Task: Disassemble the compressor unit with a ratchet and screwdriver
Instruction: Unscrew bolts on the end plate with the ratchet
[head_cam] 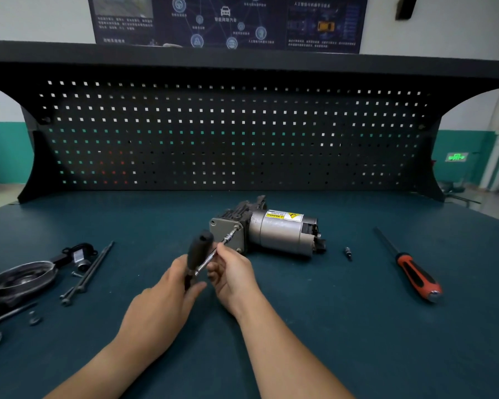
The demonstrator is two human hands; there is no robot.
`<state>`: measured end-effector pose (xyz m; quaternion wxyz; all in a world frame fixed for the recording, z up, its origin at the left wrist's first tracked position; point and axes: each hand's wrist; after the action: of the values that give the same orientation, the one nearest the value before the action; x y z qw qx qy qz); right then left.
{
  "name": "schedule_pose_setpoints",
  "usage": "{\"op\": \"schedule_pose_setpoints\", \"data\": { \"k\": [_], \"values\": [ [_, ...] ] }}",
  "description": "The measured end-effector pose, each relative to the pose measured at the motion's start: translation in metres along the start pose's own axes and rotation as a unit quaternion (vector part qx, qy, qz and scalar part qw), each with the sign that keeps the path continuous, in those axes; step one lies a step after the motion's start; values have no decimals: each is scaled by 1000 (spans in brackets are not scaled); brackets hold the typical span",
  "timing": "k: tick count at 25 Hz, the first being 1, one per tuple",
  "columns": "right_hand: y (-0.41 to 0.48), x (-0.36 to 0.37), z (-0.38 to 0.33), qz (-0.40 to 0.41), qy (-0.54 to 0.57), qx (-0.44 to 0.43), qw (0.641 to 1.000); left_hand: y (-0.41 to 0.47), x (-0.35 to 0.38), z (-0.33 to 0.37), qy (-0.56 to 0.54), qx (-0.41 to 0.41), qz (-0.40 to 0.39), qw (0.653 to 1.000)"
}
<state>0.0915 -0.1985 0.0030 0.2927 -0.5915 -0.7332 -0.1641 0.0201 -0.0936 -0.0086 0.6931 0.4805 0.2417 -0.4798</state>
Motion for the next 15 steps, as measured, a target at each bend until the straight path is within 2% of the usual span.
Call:
{"op": "schedule_pose_setpoints", "data": {
  "k": [1,3,5,6,7,8,11,13,15],
  "values": [
    [0,0,0,1,2,0,1000,0,1,1,-35,-6,5,999],
    [0,-1,-1,-2,7,7,1000,3,3,3,-191,-53,19,980],
    [1,0,-2,-11,-2,20,1000,10,1,3,-356,-160,10,921],
    [1,0,-1,-14,-11,23,1000,11,1,1,-400,-198,-3,895],
    [2,0,0,-15,-20,21,999,12,1,0,-414,-213,-11,885],
    [3,1,0,-14,-26,16,999,11,2,0,-396,-202,-9,896],
    [3,1,-1,0,-20,6,1000,3,3,-1,-263,-92,5,960],
    [2,0,-2,3,-15,10,1000,0,4,-1,-227,-53,-1,972],
    [1,0,-3,7,-9,19,1000,0,4,-3,-232,-62,9,971]
  ]
}}
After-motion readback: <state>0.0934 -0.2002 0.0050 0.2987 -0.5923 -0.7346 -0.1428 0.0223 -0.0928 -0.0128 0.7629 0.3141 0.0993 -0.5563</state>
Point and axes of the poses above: each hand's wrist, its own y-axis towards the middle knuckle, its own x-axis out of the palm, z = x × y, and after that the axes turned 2 degrees about -z, right-handed
